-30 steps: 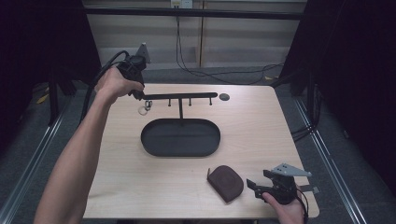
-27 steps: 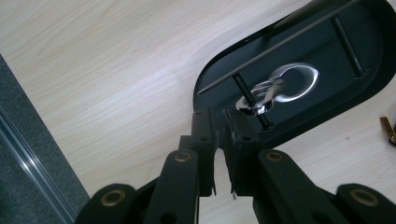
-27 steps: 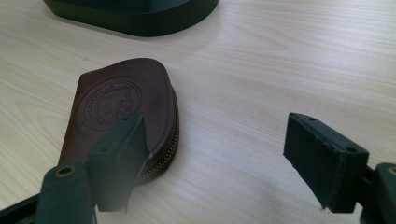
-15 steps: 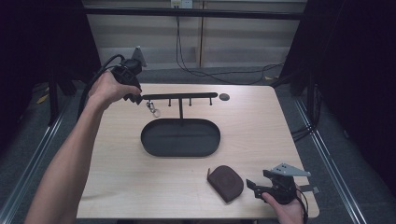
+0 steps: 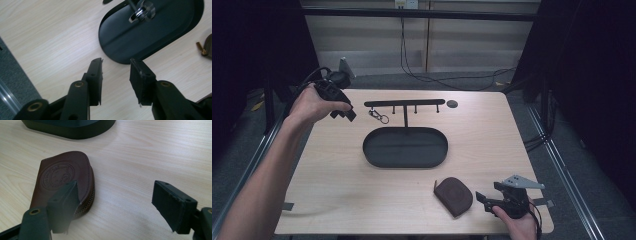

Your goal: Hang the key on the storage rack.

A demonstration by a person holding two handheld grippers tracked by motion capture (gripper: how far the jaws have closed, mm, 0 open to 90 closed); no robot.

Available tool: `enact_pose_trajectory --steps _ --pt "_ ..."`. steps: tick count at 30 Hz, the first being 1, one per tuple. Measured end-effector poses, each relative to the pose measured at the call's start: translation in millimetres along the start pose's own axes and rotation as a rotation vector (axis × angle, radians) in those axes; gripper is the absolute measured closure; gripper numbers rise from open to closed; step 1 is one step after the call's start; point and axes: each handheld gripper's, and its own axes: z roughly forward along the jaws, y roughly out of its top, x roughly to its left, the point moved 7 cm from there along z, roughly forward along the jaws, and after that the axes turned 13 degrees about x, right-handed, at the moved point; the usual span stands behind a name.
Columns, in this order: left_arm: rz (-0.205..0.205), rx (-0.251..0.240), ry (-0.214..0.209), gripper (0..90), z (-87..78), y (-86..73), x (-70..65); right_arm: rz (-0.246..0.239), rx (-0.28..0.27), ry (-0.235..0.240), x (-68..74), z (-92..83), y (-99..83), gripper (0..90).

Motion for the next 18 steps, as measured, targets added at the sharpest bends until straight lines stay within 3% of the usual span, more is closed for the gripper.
enact_pose_trajectory --steps 4,7,13,18 --pt "0.012 -0.013 -0.015 57.9 5.2 -9.6 1.7 0.002 0.002 0.005 0.3 0.8 0.3 21.1" --pt "-0.007 -0.026 -0.005 52.9 11.7 -13.6 3.4 0.003 0.005 0.003 -0.1 1.3 0.5 21.1" --pt "0.027 -0.074 -0.033 48.1 25.5 -23.2 -3.0 0.017 -0.002 -0.003 -1.2 0.9 1.3 21.1" --pt "0.017 -0.112 -0.05 38.9 42.0 -37.3 -5.3 0.012 0.002 -0.004 -0.1 2.3 2.6 21.1"
